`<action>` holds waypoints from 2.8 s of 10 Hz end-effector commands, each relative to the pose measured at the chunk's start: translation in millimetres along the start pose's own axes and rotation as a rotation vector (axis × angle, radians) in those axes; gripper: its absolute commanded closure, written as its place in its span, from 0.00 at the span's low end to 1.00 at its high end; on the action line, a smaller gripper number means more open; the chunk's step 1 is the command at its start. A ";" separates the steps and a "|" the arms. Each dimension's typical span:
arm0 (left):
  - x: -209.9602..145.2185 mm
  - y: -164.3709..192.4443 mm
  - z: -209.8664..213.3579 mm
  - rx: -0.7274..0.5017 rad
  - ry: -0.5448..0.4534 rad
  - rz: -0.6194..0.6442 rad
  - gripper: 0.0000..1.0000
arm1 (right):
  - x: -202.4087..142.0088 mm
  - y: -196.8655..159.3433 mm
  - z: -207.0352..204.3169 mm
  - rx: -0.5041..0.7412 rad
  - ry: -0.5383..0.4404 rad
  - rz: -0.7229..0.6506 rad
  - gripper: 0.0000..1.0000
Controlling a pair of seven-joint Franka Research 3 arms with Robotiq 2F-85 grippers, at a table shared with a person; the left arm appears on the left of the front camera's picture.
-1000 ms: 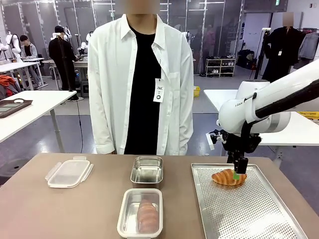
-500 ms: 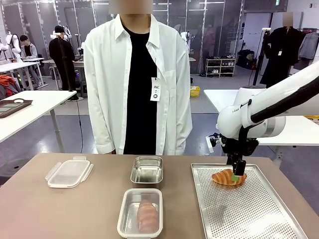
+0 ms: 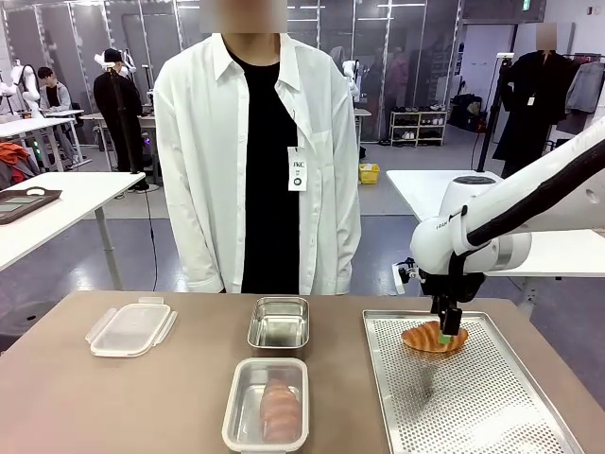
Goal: Place the bread into the airtight container.
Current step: Pick up a Butter Roll and place it into an empty Airtight Container.
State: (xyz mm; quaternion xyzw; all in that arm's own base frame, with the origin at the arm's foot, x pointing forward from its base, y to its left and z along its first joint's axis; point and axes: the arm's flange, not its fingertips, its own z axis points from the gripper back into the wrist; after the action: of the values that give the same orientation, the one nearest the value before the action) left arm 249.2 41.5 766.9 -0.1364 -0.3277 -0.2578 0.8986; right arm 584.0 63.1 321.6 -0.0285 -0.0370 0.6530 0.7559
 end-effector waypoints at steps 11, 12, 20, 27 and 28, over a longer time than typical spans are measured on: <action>0.5 0.1 0.9 -0.006 -0.002 -0.018 0.00 | -8.3 -11.5 -25.1 0.088 -0.020 -0.010 1.00; 0.5 0.1 0.9 -0.006 -0.002 -0.018 0.00 | -8.0 -10.3 -16.2 0.069 -0.020 -0.002 1.00; 0.5 0.1 0.9 -0.006 -0.002 -0.018 0.00 | 76.2 59.0 146.9 -0.046 -0.034 -0.022 0.93; 0.5 0.1 0.9 -0.006 -0.002 -0.018 0.00 | 265.8 118.8 116.8 -0.021 0.005 -0.026 0.93; 0.5 0.1 0.9 -0.006 -0.002 -0.018 0.00 | 284.2 121.1 112.2 -0.027 0.011 -0.005 0.93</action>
State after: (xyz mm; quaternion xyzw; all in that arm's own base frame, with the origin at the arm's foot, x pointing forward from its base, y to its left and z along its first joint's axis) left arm 249.2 41.3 766.9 -0.1363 -0.3277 -0.2579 0.8986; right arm 482.8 347.3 424.0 -0.0229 -0.0445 0.6549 0.7541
